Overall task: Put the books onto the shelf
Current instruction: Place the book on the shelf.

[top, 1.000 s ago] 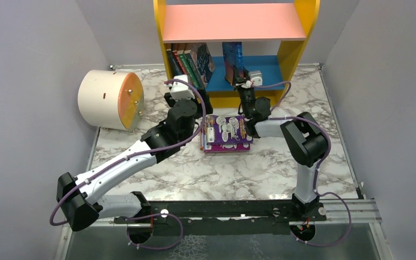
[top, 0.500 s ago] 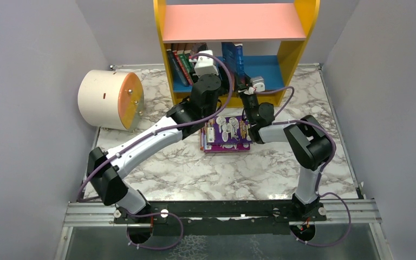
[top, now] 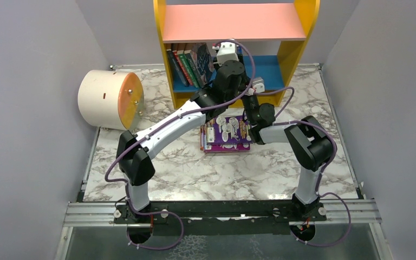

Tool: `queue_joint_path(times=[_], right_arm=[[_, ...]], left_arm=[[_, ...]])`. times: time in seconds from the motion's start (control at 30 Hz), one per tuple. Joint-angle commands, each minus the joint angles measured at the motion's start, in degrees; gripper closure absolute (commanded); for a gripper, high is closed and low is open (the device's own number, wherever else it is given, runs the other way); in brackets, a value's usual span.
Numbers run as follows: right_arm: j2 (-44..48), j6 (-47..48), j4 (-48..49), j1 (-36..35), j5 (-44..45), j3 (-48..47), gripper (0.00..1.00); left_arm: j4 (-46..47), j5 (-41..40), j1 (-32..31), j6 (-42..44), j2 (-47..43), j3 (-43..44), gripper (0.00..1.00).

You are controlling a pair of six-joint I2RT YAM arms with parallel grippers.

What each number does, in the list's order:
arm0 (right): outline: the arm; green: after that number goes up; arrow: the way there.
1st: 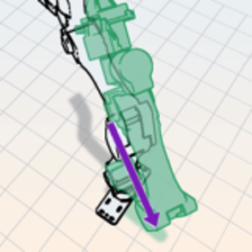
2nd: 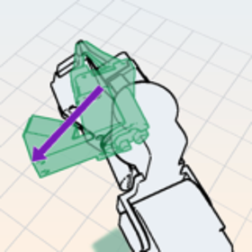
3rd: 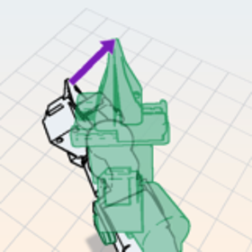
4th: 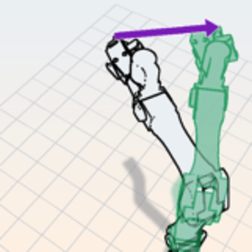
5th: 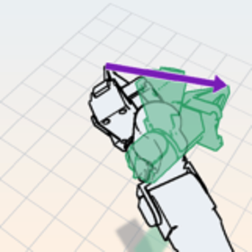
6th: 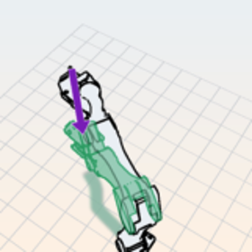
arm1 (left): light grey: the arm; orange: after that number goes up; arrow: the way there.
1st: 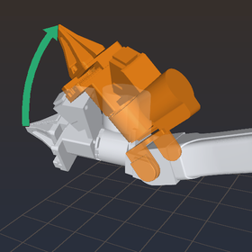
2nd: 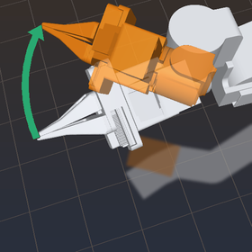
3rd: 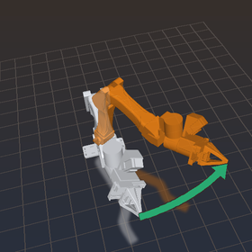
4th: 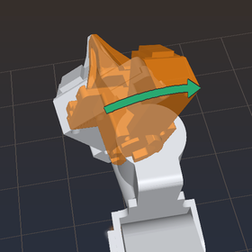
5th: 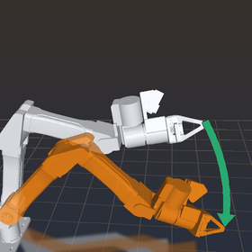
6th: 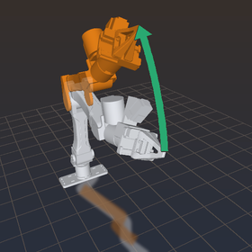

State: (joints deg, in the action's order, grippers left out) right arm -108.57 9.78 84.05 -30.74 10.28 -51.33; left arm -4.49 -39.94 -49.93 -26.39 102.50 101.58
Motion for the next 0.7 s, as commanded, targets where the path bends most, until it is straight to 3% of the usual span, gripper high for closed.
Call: queue_joint_path(times=[0.0, 0.67], right_arm=[[0.40, 0.42, 17.99, 0.00, -2.16, 0.08, 0.99], [1.48, 1.95, 18.10, -0.02, -4.30, 1.45, 0.99]], left_arm=[[-2.79, -0.27, 0.20, -0.12, 4.20, 6.41, 0.67], [-9.09, -2.60, 2.70, 0.74, 15.91, 22.49, 0.70]])
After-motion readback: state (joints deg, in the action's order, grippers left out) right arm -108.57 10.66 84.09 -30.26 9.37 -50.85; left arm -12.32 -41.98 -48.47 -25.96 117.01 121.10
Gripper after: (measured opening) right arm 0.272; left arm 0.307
